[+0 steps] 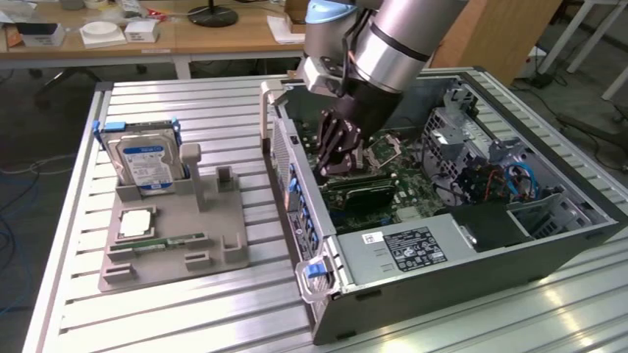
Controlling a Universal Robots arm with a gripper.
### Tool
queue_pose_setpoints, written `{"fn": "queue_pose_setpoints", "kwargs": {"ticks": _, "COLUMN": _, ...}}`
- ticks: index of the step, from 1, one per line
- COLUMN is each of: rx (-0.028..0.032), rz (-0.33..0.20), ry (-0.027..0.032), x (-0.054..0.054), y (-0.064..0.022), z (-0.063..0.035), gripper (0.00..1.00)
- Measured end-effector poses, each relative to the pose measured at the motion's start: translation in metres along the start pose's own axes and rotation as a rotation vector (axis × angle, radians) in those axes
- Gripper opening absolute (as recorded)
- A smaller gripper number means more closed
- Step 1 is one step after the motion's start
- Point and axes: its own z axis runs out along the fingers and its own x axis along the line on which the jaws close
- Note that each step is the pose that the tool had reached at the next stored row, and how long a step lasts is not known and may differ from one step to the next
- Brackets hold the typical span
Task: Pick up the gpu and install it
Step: 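Press down on the gpu until it lock into place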
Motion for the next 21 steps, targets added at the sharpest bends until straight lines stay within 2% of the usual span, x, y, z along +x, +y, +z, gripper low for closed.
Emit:
{"fn": "queue_pose_setpoints", "kwargs": {"ticks": 1, "rx": -0.0023, "rz": 0.001, "ry": -0.0001, "x": 0.0, "y": -0.0001, "z": 0.0, "gripper": 0.1}}
{"fn": "queue_pose_setpoints", "kwargs": {"ticks": 9, "rx": -0.0062, "rz": 0.001, "ry": 0.0018, "x": 0.0, "y": -0.0025, "z": 0.006, "gripper": 0.1}}
{"fn": "queue_pose_setpoints", "kwargs": {"ticks": 10, "rx": -0.0061, "rz": 0.0, "ry": -0.0008, "x": -0.0003, "y": -0.003, "z": 0.0077, "gripper": 0.1}}
{"fn": "queue_pose_setpoints", "kwargs": {"ticks": 11, "rx": -0.0068, "rz": 0.0, "ry": -0.0008, "x": -0.0003, "y": -0.0032, "z": 0.0084, "gripper": 0.1}}
{"fn": "queue_pose_setpoints", "kwargs": {"ticks": 16, "rx": -0.0083, "rz": 0.001, "ry": 0.0005, "x": -0.0002, "y": -0.003, "z": 0.0081, "gripper": 0.1}}
{"fn": "queue_pose_setpoints", "kwargs": {"ticks": 21, "rx": -0.0078, "rz": 0.001, "ry": 0.0003, "x": -0.0003, "y": 0.0001, "z": -0.0015, "gripper": 0.1}}
